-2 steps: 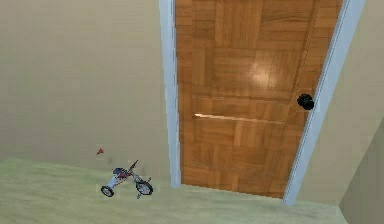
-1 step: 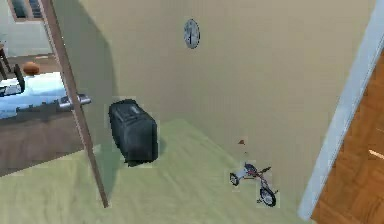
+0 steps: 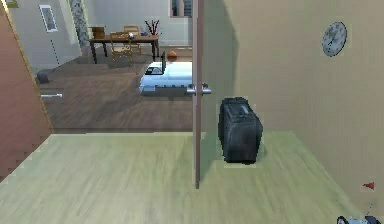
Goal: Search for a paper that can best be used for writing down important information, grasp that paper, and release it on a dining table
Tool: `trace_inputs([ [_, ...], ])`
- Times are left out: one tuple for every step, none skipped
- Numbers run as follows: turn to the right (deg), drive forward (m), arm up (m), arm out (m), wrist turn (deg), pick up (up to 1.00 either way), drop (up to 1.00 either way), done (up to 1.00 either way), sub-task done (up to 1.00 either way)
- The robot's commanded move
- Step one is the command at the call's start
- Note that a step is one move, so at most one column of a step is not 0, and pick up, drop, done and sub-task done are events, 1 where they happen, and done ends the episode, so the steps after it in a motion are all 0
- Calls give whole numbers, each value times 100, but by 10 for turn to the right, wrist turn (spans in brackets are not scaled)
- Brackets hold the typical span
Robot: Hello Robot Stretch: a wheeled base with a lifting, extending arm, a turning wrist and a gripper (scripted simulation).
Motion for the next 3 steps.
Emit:
trace_inputs([
  [0,15,0,0,0,0,0,0,0],
  [-240,0,0,0,0,0,0,0,0],
  [0,100,0,0,0,0,0,0,0],
])
